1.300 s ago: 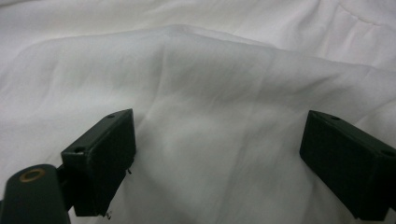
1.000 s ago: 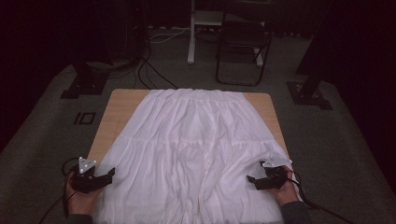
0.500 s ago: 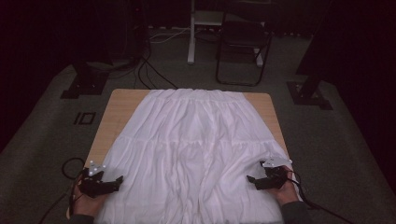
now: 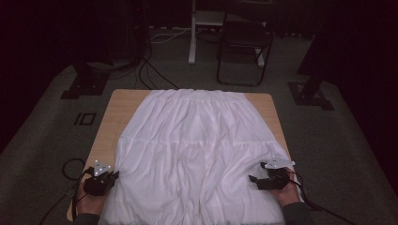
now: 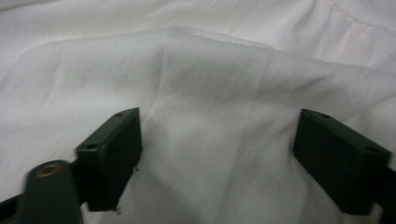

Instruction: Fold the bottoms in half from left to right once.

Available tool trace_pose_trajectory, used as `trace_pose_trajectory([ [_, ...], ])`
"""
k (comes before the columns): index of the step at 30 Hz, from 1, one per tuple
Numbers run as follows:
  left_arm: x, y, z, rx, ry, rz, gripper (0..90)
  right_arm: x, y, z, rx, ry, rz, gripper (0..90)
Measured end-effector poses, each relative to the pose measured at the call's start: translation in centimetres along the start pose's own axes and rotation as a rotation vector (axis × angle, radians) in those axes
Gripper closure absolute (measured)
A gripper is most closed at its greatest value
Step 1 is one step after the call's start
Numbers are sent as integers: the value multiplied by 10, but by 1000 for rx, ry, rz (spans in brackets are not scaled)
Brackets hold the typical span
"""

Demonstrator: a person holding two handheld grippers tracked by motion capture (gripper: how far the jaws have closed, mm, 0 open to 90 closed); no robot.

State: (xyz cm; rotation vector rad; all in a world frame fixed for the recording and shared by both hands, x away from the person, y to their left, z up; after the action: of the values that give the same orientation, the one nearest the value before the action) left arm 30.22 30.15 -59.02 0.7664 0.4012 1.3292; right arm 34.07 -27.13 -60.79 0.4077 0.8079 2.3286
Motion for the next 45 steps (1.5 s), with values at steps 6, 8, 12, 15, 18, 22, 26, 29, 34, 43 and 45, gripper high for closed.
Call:
trace_pose_trajectory([
  [6, 14, -3, 3, 7, -27, 96, 861, 0, 1, 0, -6, -2, -1, 249],
  [8, 27, -1, 5, -8, 9, 119, 862, 0, 1, 0, -6, -3, -1, 248],
  [12, 61, 5, 11, -29, 51, 205, 862, 0, 1, 0, -7, -4, 0, 248],
  [15, 89, 7, 16, -29, 91, 256, 863, 0, 1, 0, -7, -7, 3, 248],
  [18, 115, 7, 20, -17, 140, 323, 863, 0, 1, 0, -7, -8, 4, 249],
  [22, 140, 8, 20, -7, 202, 392, 865, 0, 1, 0, -7, -9, 0, 249],
  [26, 175, 12, 16, 33, 286, 542, 866, -3, 2, 0, -12, -27, -13, 249],
  [29, 169, 22, 21, -6, 291, 499, 865, -3, 1, 0, -9, -21, -19, 248],
  [34, 130, 46, 35, -70, 200, 414, 862, -3, 1, 1, -12, -27, -15, 248],
  [43, 20, 83, 92, -207, -6, 168, 860, -4, 0, 1, -12, -29, -9, 242],
  [45, -11, 92, 112, -286, -68, 184, 861, -4, 0, 1, -12, -29, -7, 243],
])
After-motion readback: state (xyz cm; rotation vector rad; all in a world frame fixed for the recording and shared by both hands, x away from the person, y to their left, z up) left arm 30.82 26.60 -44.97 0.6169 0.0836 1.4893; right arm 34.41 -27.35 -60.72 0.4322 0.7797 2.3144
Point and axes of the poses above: each handheld gripper's, and its own axes: y roughly backward along the jaws, z roughly out of its top, x roughly to its left, the point moved 5 cm from there along -y, roughly forward along the jaws, and after that the axes turned 8 degrees about z, right-handed, at the moved point
